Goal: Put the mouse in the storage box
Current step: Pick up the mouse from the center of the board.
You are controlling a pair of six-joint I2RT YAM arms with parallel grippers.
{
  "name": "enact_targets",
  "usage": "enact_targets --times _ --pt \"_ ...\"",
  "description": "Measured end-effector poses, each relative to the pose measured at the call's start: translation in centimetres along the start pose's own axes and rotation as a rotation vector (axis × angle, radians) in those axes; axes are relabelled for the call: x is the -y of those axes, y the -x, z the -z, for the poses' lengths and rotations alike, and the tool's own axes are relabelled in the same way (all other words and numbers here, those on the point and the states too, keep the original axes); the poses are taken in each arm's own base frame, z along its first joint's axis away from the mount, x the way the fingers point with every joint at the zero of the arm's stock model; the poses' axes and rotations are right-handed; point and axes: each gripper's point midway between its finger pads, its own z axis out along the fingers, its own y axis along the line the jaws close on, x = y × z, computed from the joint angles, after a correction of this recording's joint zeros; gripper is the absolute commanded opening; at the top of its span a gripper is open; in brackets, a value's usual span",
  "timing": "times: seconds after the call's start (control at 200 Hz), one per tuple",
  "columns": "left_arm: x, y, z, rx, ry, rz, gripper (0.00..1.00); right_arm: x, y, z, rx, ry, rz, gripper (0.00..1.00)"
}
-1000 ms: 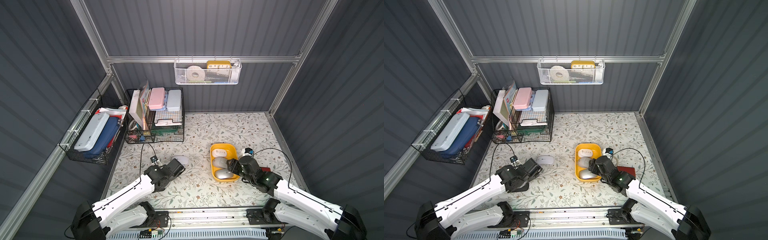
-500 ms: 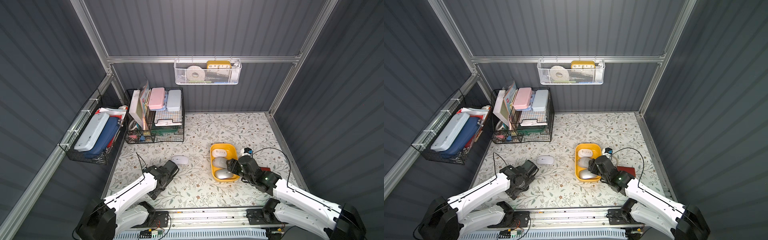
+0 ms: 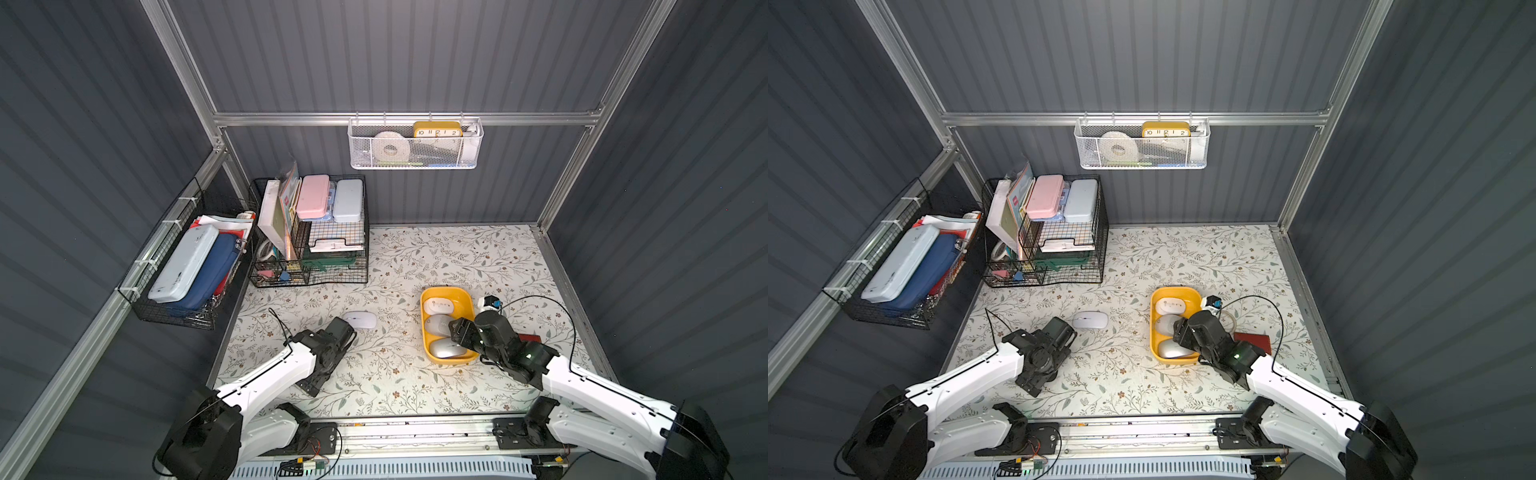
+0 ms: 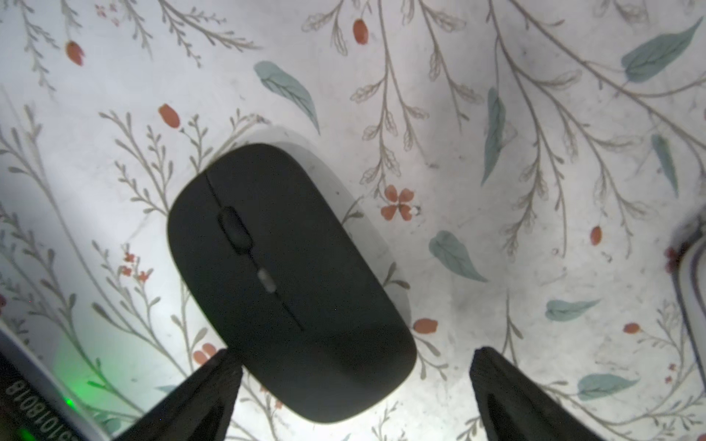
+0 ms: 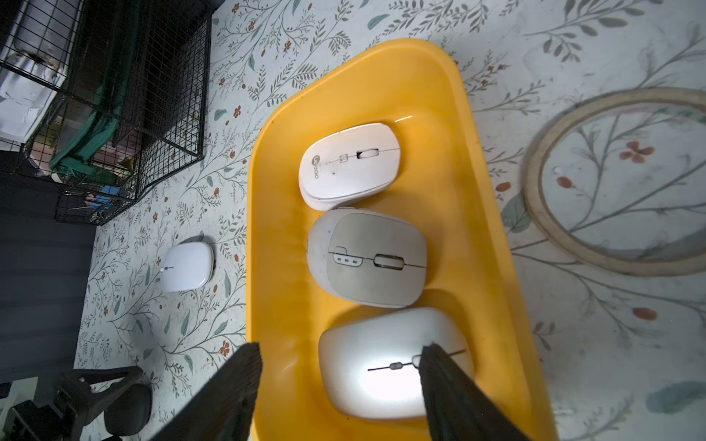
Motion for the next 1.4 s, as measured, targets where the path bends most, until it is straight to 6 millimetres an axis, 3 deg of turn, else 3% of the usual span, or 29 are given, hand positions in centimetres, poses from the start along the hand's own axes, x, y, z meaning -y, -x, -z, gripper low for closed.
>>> enact_targets --times 0.265,0.841,0.976,1.081,1.211,1.401 --pt "-0.1 0.7 -1.5 -0.001 0.074 0.031 0.86 -0.1 -0.1 -0.2 -0.004 0.007 -0.004 0.71" --pt "1.1 1.1 -1.7 0.003 0.038 -0.014 0.5 -0.2 -0.1 -0.4 0.0 0.013 -0.016 0.7" --pt "1.8 1.0 -1.5 -0.007 -0.004 -0.063 0.48 -0.2 -0.1 -0.4 0.0 0.012 -0.02 0.71" --pt "3.4 0.8 -0.7 -0.025 -0.095 -0.154 0.41 -0.2 -0.1 -0.4 0.0 0.012 -0.02 0.7" --pt "6.9 -0.1 1.0 -0.058 -0.288 -0.356 0.36 -0.3 -0.1 -0.4 0.0 0.013 -0.02 0.71" --pt "11.9 -1.9 5.3 -0.076 -0.605 -0.654 0.35 -1.4 0.0 -0.1 -0.019 0.048 -0.018 0.71"
